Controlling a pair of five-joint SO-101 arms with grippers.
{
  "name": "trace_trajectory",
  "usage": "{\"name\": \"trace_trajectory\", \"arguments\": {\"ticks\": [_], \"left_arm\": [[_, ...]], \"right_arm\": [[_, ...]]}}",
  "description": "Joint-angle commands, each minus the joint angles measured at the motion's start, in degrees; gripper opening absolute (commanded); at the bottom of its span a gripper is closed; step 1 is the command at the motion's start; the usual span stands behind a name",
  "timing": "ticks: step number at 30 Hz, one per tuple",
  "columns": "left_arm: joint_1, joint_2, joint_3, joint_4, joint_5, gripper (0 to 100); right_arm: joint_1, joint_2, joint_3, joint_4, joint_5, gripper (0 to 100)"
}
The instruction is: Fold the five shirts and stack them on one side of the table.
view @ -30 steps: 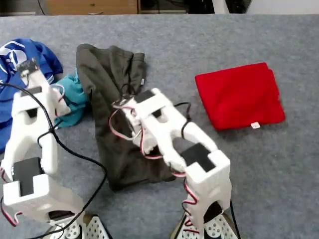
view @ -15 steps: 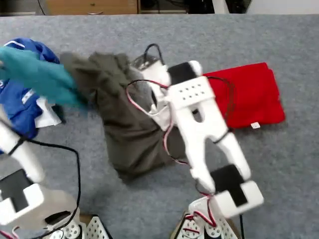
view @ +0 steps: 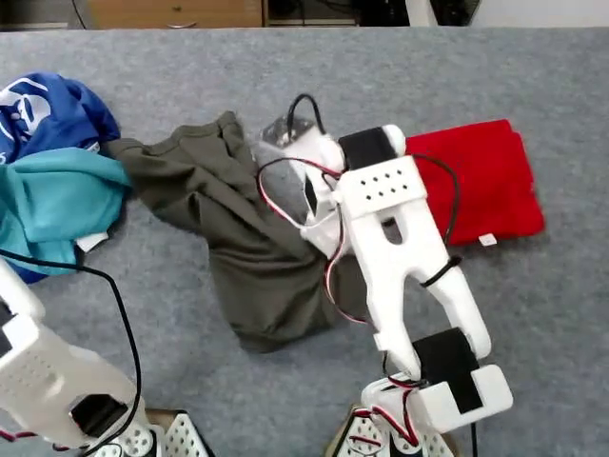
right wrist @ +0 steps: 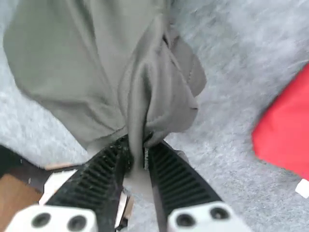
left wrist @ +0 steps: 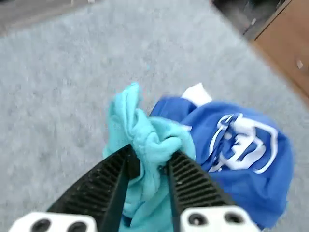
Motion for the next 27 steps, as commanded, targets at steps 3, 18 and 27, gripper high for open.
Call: {"name": "trace_trajectory", "arguments": {"ticks": [3,18,27], "left_arm": [[1.32,-1.54,-2.64,7.56,2.90,11],[32.18,-7.43,-4.84,37.36,2.99,11],[39.38,2.07,-0.62,29.98,3.16,11]], "right_arm": [[0.92,-13.93,12.09,1.14,2.64,0.5],[8.57,-52.44,40.84,-7.56,10.90,20.4],[15.52,-52.62,41.36,-14.15,6.15,49.3]]}}
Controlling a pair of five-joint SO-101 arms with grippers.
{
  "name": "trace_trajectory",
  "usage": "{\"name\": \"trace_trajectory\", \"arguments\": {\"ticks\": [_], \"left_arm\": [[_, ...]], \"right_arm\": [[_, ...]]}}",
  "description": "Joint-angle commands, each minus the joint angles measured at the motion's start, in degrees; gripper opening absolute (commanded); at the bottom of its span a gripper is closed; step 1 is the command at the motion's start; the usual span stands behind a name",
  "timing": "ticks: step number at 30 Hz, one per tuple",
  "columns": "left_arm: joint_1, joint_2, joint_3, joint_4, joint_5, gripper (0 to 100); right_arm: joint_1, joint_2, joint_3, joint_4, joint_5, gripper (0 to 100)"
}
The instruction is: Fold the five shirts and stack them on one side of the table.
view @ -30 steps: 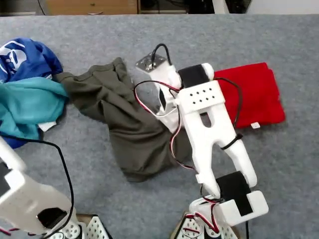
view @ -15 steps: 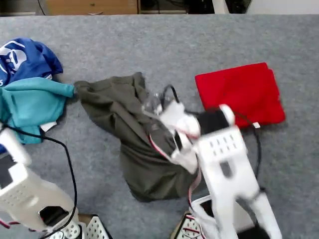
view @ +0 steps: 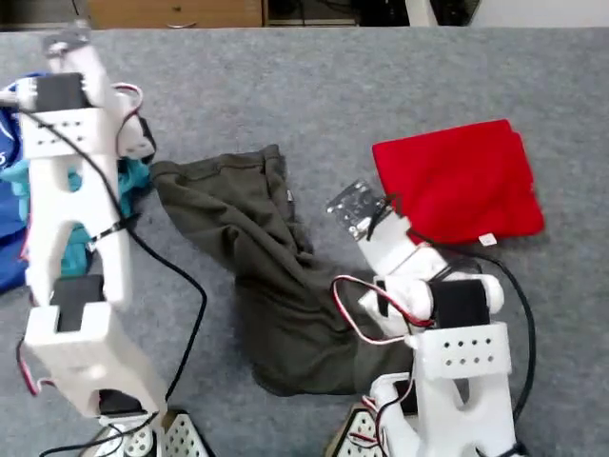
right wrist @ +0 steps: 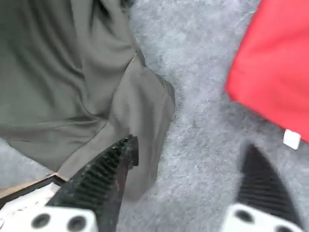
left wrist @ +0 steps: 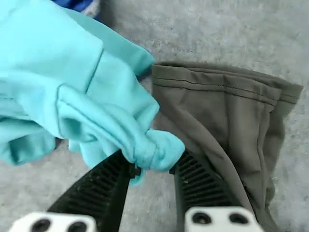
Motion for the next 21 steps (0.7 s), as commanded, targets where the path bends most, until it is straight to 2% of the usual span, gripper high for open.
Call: {"name": "trace_trajectory", "arguments": {"ticks": [1,5,10,13,17,21], "left_arm": [[0.70,2.77,-0.35,-3.96,0.44,11],[-2.11,6.64,-0.44,-10.11,0.44,11],[-15.38,10.59,0.26,-17.23,-0.35,11],[-22.51,16.13,-0.09,-20.92,-3.69,11],[-23.74,22.64,-1.58,-19.08,-7.56,11],[-23.74,25.71,-8.00,-14.42,-8.62,8]], "right_arm": [[1.36,-0.75,0.31,-2.11,-0.88,48.1],[1.36,-0.75,0.40,-4.75,-0.88,40.1],[1.63,-0.75,0.92,-5.19,-0.88,28.8],[2.86,-0.75,3.38,-8.09,-0.88,25.9],[4.26,-0.75,7.69,-14.77,-0.88,25.7],[4.26,-0.75,8.40,-16.97,-0.88,25.7]]}}
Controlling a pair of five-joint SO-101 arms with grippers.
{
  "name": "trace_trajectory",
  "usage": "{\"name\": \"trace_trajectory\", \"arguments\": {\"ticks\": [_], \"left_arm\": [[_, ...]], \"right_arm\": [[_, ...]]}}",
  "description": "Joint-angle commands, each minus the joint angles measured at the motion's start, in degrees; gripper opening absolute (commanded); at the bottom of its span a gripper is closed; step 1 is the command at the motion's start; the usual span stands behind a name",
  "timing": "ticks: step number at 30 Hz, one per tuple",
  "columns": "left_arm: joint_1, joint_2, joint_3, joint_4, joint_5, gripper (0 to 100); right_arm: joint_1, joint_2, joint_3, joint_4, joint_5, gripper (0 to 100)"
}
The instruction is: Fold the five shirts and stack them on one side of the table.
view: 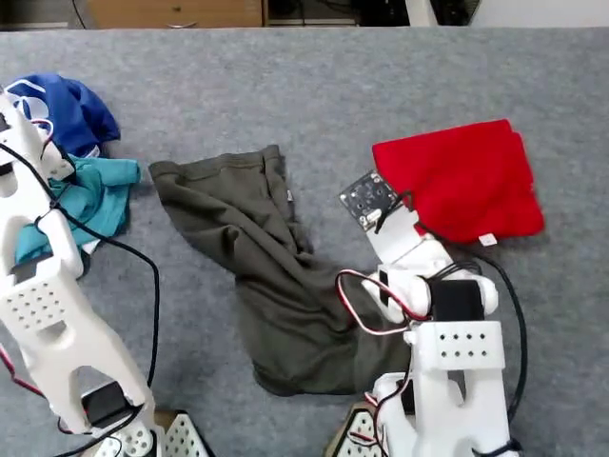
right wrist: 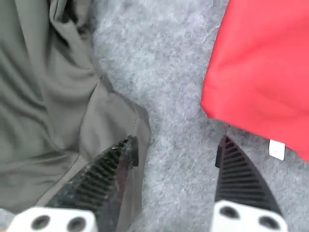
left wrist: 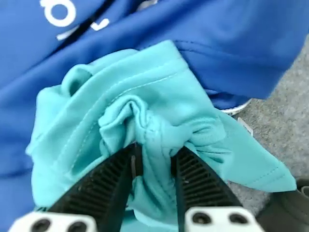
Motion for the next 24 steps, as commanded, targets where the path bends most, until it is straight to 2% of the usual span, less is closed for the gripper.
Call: {"name": "trace_trajectory", "arguments": {"ticks": [1,2,4,7,9,11,14,16,24], "left_arm": [[-1.85,2.15,-6.42,4.13,-1.05,4],[-1.93,2.15,-9.49,5.45,-1.05,1],[-2.11,2.07,-18.02,8.44,-0.97,2],[-2.37,0.75,-37.63,12.57,-0.97,2],[-2.73,0.31,-52.57,11.16,-1.05,2],[-3.16,-0.13,-62.33,4.66,-1.23,2],[-3.52,-0.31,-56.62,-12.31,-6.86,2],[-5.01,0.22,-53.36,-18.55,-10.29,2],[-5.63,0.75,-41.93,-15.91,-10.90,2]], "right_arm": [[0.92,-0.57,-0.04,-2.02,-0.53,25.4],[0.92,-0.57,-0.13,-2.11,-0.53,25.4],[0.92,-0.57,-0.48,-2.11,-0.53,25.3],[0.92,-0.57,-1.71,-2.11,-0.62,25.3],[0.92,-0.48,-2.59,-2.11,-0.62,25.3],[0.92,-0.48,-2.95,-2.11,-0.62,25.3],[0.92,-0.48,-2.68,-2.11,-0.62,25.3],[0.92,-0.48,-2.68,-1.76,-0.62,25.3],[0.75,-0.48,-2.68,-2.02,-3.08,25.5]]}}
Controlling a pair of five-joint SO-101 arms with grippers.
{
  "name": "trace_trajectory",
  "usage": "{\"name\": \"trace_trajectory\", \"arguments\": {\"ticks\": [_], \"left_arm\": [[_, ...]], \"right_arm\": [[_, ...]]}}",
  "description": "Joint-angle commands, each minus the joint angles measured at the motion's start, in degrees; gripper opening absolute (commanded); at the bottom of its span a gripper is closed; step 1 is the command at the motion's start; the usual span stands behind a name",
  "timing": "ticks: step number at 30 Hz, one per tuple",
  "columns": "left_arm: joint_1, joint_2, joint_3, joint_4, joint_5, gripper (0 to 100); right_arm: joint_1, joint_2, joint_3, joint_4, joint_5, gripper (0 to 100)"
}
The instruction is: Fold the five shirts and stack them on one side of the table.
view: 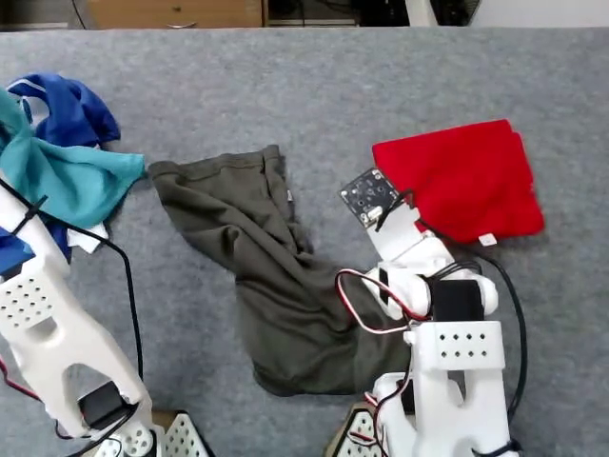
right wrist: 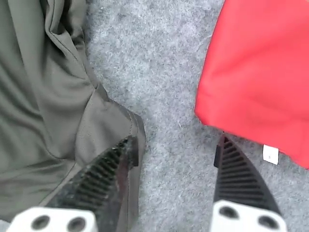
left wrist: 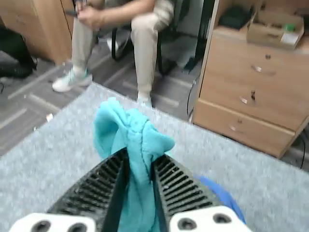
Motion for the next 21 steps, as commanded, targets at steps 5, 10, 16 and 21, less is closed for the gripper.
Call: {"name": "trace_trajectory", "arguments": {"ticks": [5,10,16,21], "left_arm": [[-0.35,-1.19,6.07,3.16,-0.70,6],[1.32,-0.84,4.04,17.05,2.29,20],[0.79,-1.27,0.09,28.75,2.73,24],[0.88,-1.27,-11.34,38.68,-2.55,25]], "right_arm": [[0.66,-0.48,-2.59,-0.44,-2.55,25.3],[0.66,-0.48,-2.59,-0.44,-2.46,25.3],[0.66,-0.48,-2.59,-0.44,-2.11,25.3],[0.66,-0.48,-2.24,-0.44,-2.11,25.3]]}}
